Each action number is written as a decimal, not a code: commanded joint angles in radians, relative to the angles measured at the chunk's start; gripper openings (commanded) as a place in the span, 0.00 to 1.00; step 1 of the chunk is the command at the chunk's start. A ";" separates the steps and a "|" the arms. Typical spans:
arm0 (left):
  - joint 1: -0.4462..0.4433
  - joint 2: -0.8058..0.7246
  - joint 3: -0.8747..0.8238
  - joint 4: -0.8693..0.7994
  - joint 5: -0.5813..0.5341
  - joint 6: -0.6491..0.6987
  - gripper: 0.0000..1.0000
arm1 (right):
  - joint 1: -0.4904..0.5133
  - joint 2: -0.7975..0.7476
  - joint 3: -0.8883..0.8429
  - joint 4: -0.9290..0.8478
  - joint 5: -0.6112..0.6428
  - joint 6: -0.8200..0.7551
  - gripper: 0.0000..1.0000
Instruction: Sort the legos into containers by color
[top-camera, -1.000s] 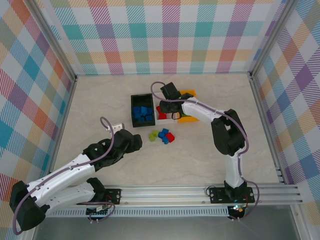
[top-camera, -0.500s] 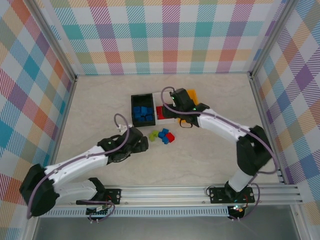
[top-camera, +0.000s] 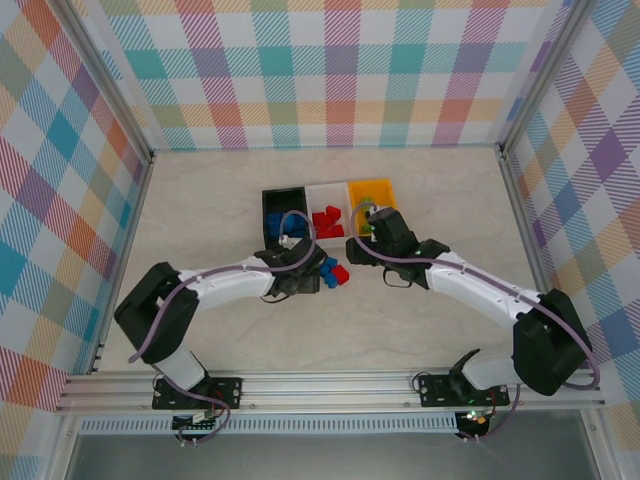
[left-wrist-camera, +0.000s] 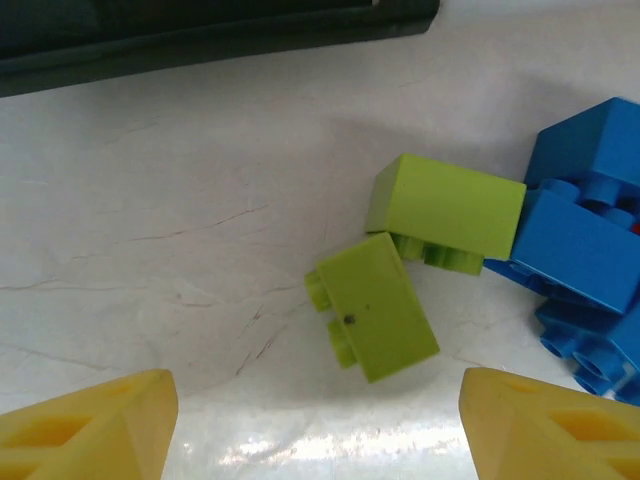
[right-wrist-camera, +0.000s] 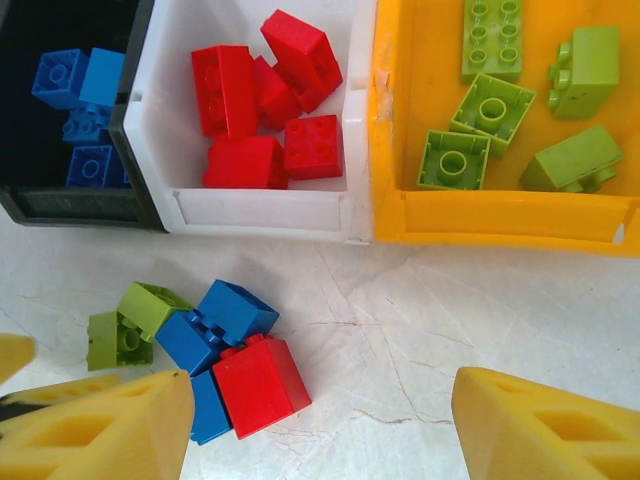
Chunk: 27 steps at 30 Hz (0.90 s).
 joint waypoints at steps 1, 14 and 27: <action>-0.001 0.045 0.038 0.006 -0.011 0.036 0.73 | 0.006 -0.042 -0.008 0.026 0.019 0.011 0.69; 0.023 0.153 0.059 0.049 -0.043 0.068 0.51 | 0.006 -0.071 -0.016 0.021 0.012 -0.006 0.69; 0.045 0.180 0.066 0.120 -0.069 0.122 0.47 | 0.005 -0.077 -0.022 0.017 0.010 -0.006 0.69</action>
